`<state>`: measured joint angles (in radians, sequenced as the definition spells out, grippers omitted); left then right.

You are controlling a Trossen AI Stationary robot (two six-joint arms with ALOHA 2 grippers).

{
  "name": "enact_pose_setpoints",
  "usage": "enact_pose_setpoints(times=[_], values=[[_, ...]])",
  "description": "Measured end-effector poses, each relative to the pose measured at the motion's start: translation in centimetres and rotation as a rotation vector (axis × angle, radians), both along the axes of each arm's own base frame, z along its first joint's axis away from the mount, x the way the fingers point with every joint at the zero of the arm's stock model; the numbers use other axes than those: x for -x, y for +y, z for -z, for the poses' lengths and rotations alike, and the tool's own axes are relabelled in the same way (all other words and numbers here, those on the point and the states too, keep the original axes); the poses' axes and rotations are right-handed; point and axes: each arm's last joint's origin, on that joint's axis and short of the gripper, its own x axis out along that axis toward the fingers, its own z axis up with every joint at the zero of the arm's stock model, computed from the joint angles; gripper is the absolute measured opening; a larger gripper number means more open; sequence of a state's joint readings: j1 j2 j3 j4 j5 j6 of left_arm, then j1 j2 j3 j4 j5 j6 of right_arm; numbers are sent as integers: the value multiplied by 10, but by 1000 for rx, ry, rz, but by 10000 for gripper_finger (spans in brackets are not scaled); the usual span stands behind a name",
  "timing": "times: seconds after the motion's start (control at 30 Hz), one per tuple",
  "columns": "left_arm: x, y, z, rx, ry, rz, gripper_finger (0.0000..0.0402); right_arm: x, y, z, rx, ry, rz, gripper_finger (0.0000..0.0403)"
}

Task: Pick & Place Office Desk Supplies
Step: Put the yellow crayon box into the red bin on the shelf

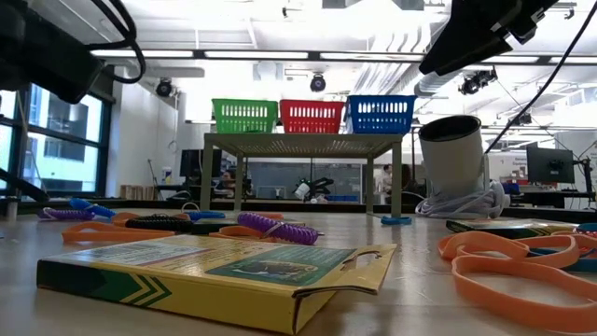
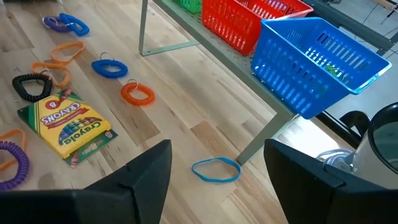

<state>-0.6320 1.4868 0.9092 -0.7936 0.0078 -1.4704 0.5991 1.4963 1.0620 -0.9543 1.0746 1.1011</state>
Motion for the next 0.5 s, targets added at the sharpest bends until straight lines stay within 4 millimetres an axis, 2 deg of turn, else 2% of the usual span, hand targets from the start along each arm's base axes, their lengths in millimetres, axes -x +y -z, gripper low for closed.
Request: enact_pose_setpoints(times=[0.13,0.5], values=[[-5,2,-1,3,-36,50,344,0,0,0,-1,0,0,245],[-30,4,-8,119,-226,-13,344,0,0,0,-4,0,-1,245]])
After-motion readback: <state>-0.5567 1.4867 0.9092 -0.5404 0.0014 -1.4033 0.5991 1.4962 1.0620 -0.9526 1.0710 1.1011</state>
